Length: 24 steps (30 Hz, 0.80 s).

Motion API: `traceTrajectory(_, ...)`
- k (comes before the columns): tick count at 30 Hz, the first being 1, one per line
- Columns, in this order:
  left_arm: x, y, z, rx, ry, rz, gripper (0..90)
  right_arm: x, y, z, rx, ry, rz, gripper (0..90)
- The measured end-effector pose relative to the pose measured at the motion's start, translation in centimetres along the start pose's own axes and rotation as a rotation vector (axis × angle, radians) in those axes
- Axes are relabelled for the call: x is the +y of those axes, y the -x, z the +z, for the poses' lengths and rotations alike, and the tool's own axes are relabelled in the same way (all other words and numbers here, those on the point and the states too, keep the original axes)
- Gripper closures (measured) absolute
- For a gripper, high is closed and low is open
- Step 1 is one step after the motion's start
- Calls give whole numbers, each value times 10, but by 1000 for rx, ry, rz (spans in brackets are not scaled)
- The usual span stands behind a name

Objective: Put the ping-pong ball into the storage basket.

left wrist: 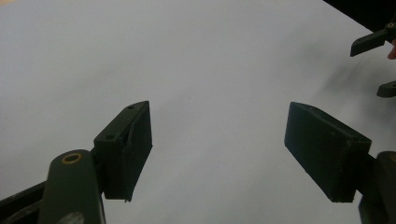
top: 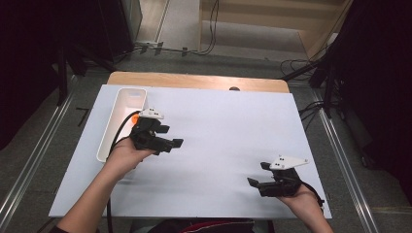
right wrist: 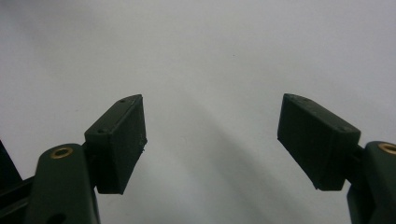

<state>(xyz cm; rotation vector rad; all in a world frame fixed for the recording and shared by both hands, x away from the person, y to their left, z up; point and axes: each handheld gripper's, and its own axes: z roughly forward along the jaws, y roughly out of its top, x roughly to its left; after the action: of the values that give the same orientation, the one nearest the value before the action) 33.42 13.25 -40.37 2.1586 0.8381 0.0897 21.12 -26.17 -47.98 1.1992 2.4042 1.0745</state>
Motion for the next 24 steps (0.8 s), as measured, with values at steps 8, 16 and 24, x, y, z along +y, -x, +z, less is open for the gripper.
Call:
traceTrajectory(8,-9,1,0,-17,-5,-11,230,0,0,0,-3,-2,-3,221)
traceTrajectory(16,-16,5,2,-27,-27,2,230,0,-1,1,-2,-8,-5,221)
traceTrajectory(24,-23,14,4,-30,-27,31,230,0,-1,1,-4,-7,-5,221)
